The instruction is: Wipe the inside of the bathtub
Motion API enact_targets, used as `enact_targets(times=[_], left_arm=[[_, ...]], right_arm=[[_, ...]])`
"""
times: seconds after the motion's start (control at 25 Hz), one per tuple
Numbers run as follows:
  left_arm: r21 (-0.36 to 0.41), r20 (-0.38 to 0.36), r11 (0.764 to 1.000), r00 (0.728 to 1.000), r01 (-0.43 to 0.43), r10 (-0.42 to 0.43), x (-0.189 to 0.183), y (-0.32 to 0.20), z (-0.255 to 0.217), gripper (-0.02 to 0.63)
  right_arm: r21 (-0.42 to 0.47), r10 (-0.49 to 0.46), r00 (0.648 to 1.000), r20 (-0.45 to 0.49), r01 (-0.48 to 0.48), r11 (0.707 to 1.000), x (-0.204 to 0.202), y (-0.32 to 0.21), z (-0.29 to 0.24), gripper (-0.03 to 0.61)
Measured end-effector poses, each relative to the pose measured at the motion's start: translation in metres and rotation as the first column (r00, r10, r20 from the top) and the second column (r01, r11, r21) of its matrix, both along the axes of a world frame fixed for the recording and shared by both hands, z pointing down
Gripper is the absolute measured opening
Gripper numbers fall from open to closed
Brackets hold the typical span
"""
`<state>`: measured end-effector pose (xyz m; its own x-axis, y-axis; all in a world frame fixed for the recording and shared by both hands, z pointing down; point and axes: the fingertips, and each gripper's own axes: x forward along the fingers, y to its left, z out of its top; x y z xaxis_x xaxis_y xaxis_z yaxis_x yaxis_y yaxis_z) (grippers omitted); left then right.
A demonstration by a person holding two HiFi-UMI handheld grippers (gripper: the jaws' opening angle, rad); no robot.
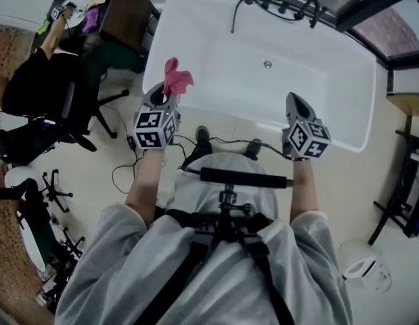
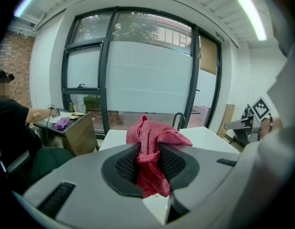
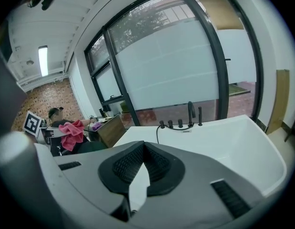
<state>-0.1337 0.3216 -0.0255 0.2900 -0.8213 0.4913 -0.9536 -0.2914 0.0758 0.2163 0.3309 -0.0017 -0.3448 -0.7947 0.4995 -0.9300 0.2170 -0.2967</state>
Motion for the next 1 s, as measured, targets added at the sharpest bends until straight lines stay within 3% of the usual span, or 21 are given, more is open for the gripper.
enact_targets(times=[0.28,0.56,1.0], left_arm=[[-0.002,-0.012,1.0,1.0,0.029,-0.029,0.029,0.015,-0.009,0.08],[0.006,-0.015,0.999,0.999,0.037,-0.037,0.032,0.014,-0.014,0.08],[-0.013,-0.013,0.999,0.999,0.038,-0.038,0.028,0.02,-0.005,0.08]], right_arm=[[0.004,-0.026,1.0,0.006,0.026,1.0,0.029,0.008,0.002,0.008],[-0.003,-0.068,0.997,-0.027,0.068,0.998,0.027,0.01,-0.004,0.008],[-0.012,-0.055,0.998,-0.015,0.054,0.998,0.027,0.014,0.002,0.008]])
